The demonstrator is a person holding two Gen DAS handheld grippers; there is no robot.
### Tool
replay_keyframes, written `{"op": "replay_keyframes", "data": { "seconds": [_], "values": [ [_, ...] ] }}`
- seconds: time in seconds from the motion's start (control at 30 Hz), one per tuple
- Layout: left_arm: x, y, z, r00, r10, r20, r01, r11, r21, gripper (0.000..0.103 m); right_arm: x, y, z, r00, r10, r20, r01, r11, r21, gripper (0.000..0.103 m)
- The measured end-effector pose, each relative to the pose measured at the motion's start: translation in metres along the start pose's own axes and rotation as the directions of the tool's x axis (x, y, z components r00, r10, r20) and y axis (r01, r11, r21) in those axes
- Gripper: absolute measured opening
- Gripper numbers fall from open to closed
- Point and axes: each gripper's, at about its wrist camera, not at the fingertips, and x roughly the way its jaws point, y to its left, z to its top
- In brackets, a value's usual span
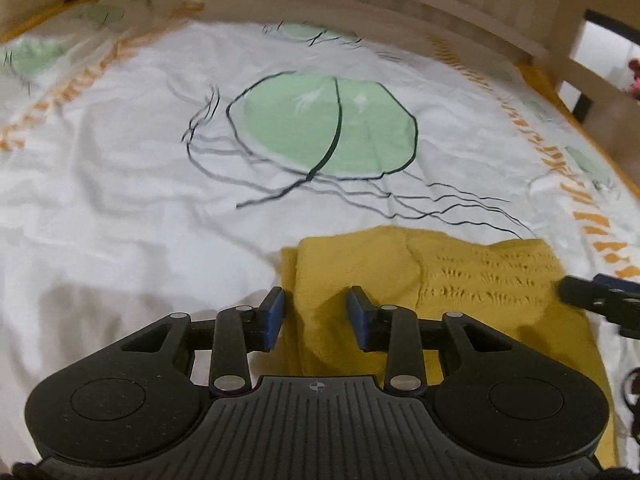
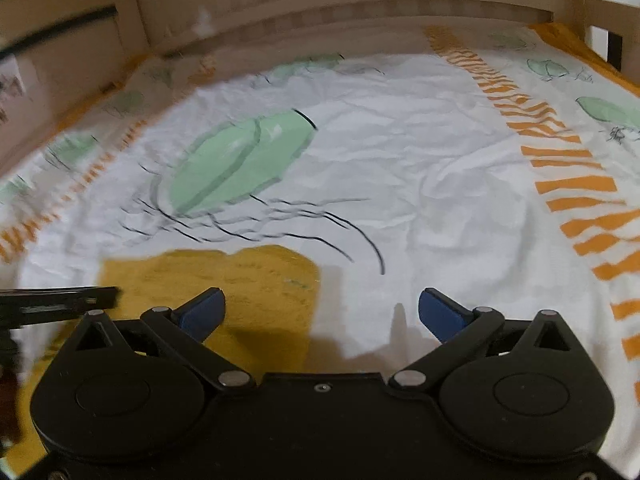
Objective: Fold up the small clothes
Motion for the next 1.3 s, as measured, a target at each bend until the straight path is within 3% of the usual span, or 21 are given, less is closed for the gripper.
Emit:
{"op": "replay_keyframes", "data": {
  "seconds": [0.13,0.27,0.57,0.73,0.9,1.17,1.3],
  "values": [
    [-0.005,0.000,0.000,1.000,0.014,0.001,-0.014,1.000,-0.003,0.036,0.022,-0.003,-0.003,0.998,-0.020,-0.055,0.021,1.000,0.003,0.103],
    [-0.010,-0.003,0.003,0.999,0.040,-0.009,-0.040,0.999,-0.008,0.038,0.014,-0.003,-0.004,0.999,-0.024,-0.036,0.024,1.000,0.011,0.103],
    [-0.050,-0.014,-0.001,0.993,0.115,0.023,-0.116,0.993,0.032,0.052,-0.043,-0.002,-0.009,0.999,0.004,0.050,-0.006,0.999,0.033,0.103],
    [-0.077,-0.024,-0.009,0.986,0.160,0.049,-0.163,0.985,0.065,0.053,-0.073,0.001,-0.015,0.997,0.017,0.077,-0.021,0.999,0.050,0.103],
    [-0.104,-0.032,-0.021,0.985,0.163,0.056,-0.167,0.983,0.073,0.053,-0.104,0.004,-0.026,0.995,0.044,0.084,-0.050,0.996,0.067,0.103],
    [-0.140,-0.046,-0.044,0.978,0.196,0.071,-0.203,0.972,0.115,0.053,-0.140,0.018,-0.047,0.998,0.033,0.058,-0.034,0.999,0.013,0.103],
    [-0.150,-0.050,-0.056,0.982,0.179,0.053,-0.185,0.974,0.128,0.053,-0.157,0.025,-0.060,0.997,0.044,0.061,-0.043,0.999,-0.013,0.103]
  ]
}}
